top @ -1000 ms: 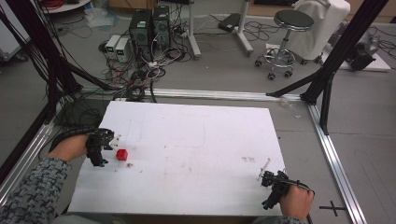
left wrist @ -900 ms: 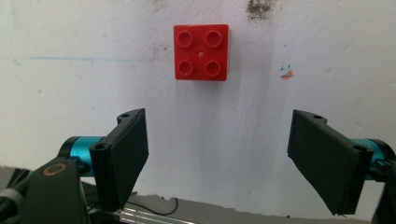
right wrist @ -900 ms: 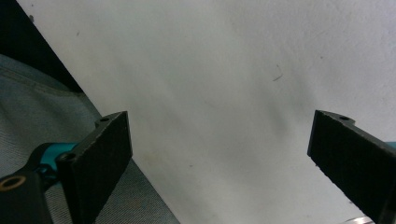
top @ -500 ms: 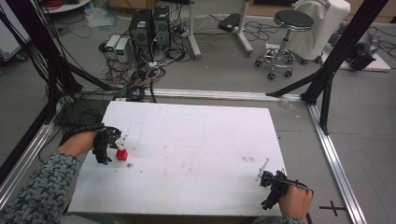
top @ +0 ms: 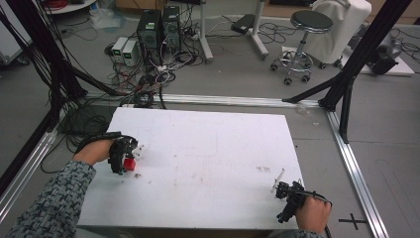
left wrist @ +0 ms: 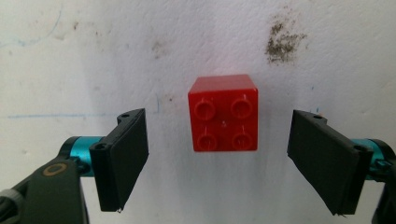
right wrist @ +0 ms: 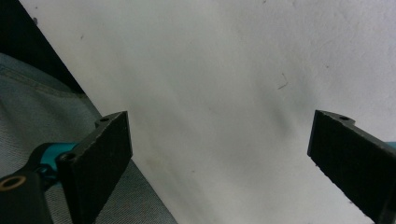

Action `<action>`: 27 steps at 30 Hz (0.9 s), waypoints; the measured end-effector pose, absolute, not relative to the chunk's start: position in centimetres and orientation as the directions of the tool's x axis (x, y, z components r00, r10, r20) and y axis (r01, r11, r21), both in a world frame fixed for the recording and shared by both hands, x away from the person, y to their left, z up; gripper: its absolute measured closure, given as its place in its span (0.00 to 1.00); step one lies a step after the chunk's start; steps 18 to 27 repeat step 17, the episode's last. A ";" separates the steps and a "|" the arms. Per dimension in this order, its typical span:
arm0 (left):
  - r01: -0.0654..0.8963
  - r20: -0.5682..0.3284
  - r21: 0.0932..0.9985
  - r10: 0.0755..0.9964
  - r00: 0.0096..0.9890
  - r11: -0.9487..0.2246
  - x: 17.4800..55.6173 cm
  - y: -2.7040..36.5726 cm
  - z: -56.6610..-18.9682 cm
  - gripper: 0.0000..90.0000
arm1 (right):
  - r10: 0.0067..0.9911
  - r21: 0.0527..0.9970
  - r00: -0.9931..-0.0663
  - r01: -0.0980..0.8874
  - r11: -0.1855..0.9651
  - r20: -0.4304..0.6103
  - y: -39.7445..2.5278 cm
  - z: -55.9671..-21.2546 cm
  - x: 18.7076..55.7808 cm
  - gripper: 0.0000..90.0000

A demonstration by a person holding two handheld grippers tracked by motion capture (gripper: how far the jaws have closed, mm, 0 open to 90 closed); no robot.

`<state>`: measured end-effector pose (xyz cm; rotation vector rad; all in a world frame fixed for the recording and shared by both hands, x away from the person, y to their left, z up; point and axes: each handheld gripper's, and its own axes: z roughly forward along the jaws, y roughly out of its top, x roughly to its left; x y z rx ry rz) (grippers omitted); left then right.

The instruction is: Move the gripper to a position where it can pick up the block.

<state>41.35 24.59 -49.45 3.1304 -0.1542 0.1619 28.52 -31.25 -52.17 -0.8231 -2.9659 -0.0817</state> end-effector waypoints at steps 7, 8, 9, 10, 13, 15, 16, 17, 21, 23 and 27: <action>-0.101 0.065 -0.009 -0.101 0.993 -0.995 41.6 24.5 -50.5 0.23 | 0.509 0.029 -0.857 0.513 0.858 0.078 -31.1 -52.2 28.6 0.06; -0.101 0.065 -0.012 -0.102 0.993 -0.995 41.7 24.5 -50.6 0.23 | 0.505 0.029 -0.860 0.508 0.861 0.078 -31.1 -52.3 28.6 0.06; -0.101 0.064 -0.012 -0.102 0.993 -0.995 41.7 24.5 -50.6 0.23 | 0.506 0.031 -0.859 0.509 0.860 0.078 -31.0 -52.3 28.6 0.06; -0.099 0.061 -0.011 -0.099 0.993 -0.995 41.7 24.5 -50.6 0.23 | 0.506 0.031 -0.859 0.509 0.860 0.078 -31.0 -52.3 28.6 0.06; -0.092 0.061 -0.008 -0.093 0.994 -0.996 41.7 24.6 -50.6 0.23 | 0.507 0.026 -0.859 0.510 0.860 0.078 -31.0 -52.3 28.6 0.06; -0.099 0.069 -0.009 -0.099 0.993 -0.995 41.7 24.6 -50.6 0.23 | 0.507 0.027 -0.859 0.510 0.860 0.078 -30.9 -52.2 28.6 0.06; -0.099 0.073 -0.007 -0.099 0.992 -0.995 41.6 24.7 -50.5 0.23 | 0.502 0.029 -0.861 0.505 0.862 0.077 -30.9 -52.3 28.6 0.06; -0.092 0.072 -0.005 -0.092 0.993 -0.996 41.6 24.7 -50.5 0.23 | 0.501 0.030 -0.862 0.504 0.863 0.076 -30.9 -52.2 28.6 0.06; -0.092 0.072 -0.005 -0.092 0.993 -0.996 41.6 24.7 -50.5 0.23 | 0.501 0.030 -0.862 0.504 0.863 0.076 -30.9 -52.2 28.6 0.06; -0.092 0.072 -0.005 -0.092 0.993 -0.996 41.6 24.7 -50.5 0.23 | 0.501 0.030 -0.862 0.504 0.863 0.076 -30.9 -52.2 28.6 0.06; -0.092 0.072 -0.005 -0.092 0.993 -0.996 41.6 24.7 -50.5 0.23 | 0.501 0.030 -0.862 0.504 0.863 0.076 -30.9 -52.2 28.6 0.06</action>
